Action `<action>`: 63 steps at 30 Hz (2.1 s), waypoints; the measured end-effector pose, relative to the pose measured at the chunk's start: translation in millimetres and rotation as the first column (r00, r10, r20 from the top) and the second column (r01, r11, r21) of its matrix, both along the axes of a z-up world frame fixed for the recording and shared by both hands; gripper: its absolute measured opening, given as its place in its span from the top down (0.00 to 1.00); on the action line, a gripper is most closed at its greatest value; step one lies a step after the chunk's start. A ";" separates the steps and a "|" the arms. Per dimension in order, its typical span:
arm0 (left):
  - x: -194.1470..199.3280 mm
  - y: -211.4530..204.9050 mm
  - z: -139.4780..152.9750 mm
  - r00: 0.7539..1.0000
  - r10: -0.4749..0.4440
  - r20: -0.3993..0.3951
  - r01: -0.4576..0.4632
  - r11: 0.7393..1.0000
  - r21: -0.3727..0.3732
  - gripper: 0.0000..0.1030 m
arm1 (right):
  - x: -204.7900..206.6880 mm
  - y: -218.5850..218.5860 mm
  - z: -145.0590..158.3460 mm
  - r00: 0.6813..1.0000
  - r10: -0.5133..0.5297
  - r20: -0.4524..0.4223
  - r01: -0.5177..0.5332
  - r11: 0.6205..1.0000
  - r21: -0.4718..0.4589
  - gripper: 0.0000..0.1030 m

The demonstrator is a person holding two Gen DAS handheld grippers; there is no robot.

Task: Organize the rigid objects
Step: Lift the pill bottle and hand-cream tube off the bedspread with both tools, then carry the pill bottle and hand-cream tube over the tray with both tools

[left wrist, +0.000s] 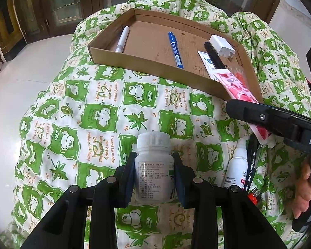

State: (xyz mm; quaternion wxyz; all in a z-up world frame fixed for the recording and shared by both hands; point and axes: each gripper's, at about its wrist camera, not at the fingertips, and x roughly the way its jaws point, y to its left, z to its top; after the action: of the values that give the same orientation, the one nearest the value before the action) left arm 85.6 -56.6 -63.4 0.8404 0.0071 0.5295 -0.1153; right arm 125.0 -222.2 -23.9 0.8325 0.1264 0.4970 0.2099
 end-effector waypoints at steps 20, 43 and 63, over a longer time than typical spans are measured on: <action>5.6 0.9 19.5 0.999 -0.008 0.032 0.009 1.000 -0.022 0.66 | 1.1 -20.8 9.7 0.997 -0.066 0.033 0.065 0.998 0.016 0.73; 62.5 -13.6 60.5 0.993 -0.065 0.096 0.062 0.998 0.029 0.66 | 24.3 -92.1 18.9 0.968 -0.250 0.015 0.247 0.963 0.110 0.73; 165.7 -33.5 39.8 0.995 -0.082 0.049 0.078 0.994 0.071 0.66 | 130.4 -51.7 -0.3 0.986 -0.160 -0.045 0.163 0.983 0.081 0.73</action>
State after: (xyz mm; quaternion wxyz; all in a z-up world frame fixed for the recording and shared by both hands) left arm 251.3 -90.0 -23.5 0.8480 0.0602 0.5102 -0.1304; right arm 255.4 -273.9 -24.2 0.8310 0.2054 0.4916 0.1601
